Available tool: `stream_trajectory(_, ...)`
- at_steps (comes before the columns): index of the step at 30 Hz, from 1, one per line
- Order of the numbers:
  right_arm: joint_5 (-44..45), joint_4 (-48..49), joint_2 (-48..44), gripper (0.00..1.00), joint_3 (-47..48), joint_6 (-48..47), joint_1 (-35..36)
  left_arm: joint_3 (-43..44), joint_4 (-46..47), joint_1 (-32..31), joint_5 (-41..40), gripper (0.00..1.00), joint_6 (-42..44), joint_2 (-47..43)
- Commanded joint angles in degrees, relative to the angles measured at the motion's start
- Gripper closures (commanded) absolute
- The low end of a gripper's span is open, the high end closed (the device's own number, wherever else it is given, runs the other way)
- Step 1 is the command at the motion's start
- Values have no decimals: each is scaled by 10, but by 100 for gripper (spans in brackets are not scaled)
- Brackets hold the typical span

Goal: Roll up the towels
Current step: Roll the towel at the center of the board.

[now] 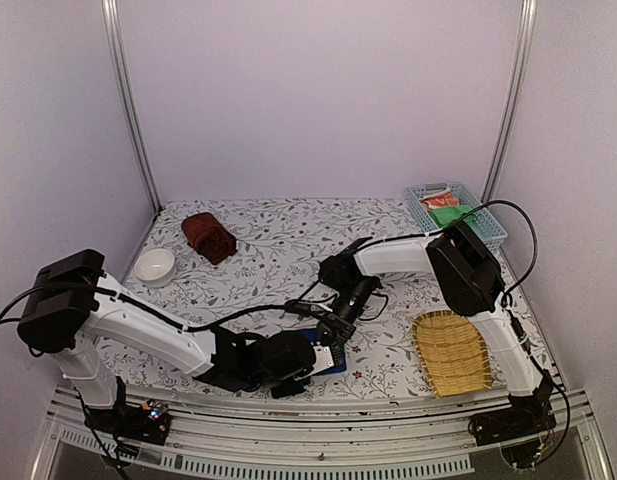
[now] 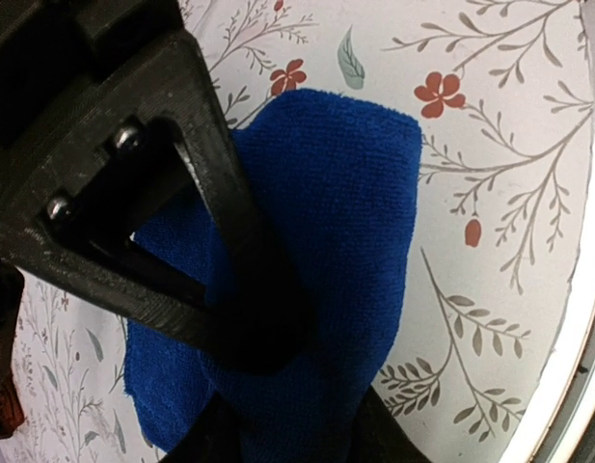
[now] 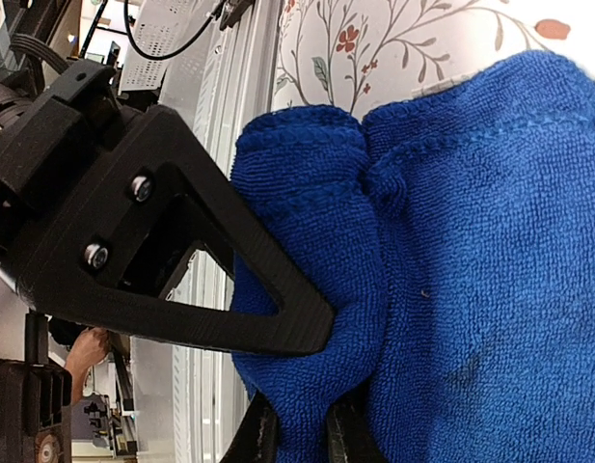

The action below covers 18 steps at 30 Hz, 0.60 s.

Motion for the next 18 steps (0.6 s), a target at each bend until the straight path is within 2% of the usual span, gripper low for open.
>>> stream_trajectory(1, 75, -10, 42, 91, -22, -11, 11, 10, -31, 3, 68, 67, -26, 27)
stream_trajectory(8, 73, -9, 35, 88, -21, -10, 6, 48, -78, 9, 93, 80, -59, 55)
stream_trajectory(11, 80, -18, 10, 78, -20, -18, 3, 54, -88, 21, 122, 88, -62, 55)
stream_trajectory(14, 89, -22, -42, 70, -19, -24, -16, 68, -112, 59, 215, 96, -81, 62)
stream_trajectory(16, 95, -30, -91, 64, -9, -18, -39, 66, -114, 81, 264, 98, -89, 60)
stream_trajectory(18, 94, -42, -132, 62, 6, -10, -66, 72, -121, 103, 325, 98, -99, 63)
